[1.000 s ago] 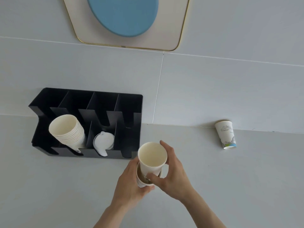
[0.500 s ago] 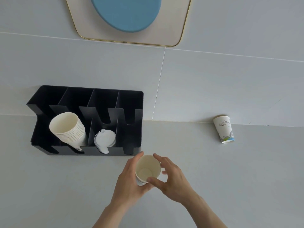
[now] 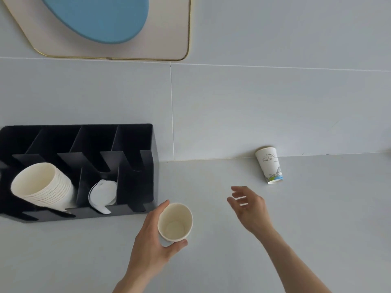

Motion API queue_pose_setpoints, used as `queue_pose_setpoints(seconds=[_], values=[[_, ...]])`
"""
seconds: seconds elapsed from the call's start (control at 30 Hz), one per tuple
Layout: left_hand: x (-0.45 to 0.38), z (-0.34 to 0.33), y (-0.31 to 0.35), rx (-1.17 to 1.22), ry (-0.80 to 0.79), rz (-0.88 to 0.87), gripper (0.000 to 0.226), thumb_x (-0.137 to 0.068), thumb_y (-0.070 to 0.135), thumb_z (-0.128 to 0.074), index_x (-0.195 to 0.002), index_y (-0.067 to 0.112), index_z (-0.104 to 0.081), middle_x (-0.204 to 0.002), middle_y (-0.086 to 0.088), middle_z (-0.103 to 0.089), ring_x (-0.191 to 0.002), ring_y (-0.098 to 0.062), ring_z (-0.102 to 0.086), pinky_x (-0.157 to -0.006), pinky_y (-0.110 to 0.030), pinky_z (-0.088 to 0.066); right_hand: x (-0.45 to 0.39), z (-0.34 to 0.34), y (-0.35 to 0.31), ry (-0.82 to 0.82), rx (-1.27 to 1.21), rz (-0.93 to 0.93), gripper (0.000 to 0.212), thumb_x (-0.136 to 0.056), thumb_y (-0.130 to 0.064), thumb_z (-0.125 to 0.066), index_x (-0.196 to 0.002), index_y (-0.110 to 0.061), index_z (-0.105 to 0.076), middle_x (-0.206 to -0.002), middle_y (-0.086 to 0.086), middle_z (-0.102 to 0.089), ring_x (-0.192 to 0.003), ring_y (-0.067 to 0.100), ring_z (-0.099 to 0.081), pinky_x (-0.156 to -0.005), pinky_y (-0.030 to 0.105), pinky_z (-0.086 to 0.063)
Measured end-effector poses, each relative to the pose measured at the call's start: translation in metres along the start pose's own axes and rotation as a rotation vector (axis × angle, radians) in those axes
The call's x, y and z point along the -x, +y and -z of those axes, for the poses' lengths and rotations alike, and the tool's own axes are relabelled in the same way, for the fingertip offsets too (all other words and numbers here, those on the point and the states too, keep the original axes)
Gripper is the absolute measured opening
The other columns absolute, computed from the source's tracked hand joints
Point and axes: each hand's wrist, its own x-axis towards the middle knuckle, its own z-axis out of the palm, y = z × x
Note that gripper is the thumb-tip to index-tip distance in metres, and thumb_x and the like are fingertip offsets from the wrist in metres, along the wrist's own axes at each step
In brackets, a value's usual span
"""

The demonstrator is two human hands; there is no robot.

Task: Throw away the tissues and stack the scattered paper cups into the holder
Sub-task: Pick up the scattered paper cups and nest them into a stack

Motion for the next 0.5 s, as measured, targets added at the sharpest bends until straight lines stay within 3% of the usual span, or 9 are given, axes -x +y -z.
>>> queue_pose_setpoints(seconds=[0.1,0.23,0.37,0.5], values=[[-0.01,-0.015,0.009,0.001,0.001,-0.01,0.102,-0.056,0.045,-0.093,-0.139,0.051,-0.035,-0.137,0.035,-0.043,-0.123,0.01,-0.043,-0.092,-0.023,-0.041,-0.047,0.027,0.025,0.158,0.143,-0.035,0.024,-0.085,-0.021,-0.079,-0.108,-0.02,-0.07,-0.099,-0.003,-0.072,-0.08,0.015,-0.068,-0.074,0.034,-0.054],[-0.021,-0.033,0.019,0.015,0.007,-0.01,0.101,-0.058,0.042,-0.094,-0.138,0.053,-0.035,-0.138,0.036,-0.043,-0.122,0.012,-0.042,-0.091,-0.021,-0.04,-0.107,0.055,0.049,0.263,0.312,-0.136,0.04,-0.088,-0.027,-0.075,-0.124,-0.015,-0.063,-0.12,0.011,-0.061,-0.104,0.033,-0.061,-0.082,0.041,-0.049],[-0.024,-0.044,0.025,0.016,0.021,0.0,0.1,-0.058,0.042,-0.094,-0.139,0.05,-0.035,-0.142,0.029,-0.044,-0.126,0.007,-0.044,-0.093,-0.023,-0.04,-0.154,0.073,0.07,0.182,0.403,-0.262,0.065,-0.088,-0.033,-0.074,-0.143,-0.009,-0.045,-0.139,0.015,-0.05,-0.129,0.035,-0.045,-0.101,0.045,-0.042],[-0.024,-0.047,0.028,0.004,0.039,0.022,0.1,-0.059,0.044,-0.093,-0.14,0.05,-0.034,-0.141,0.03,-0.045,-0.125,0.007,-0.044,-0.092,-0.017,-0.039,-0.179,0.075,0.093,0.093,0.369,-0.363,0.073,-0.086,-0.036,-0.075,-0.141,-0.004,-0.04,-0.138,0.02,-0.051,-0.128,0.038,-0.049,-0.101,0.046,-0.042]])
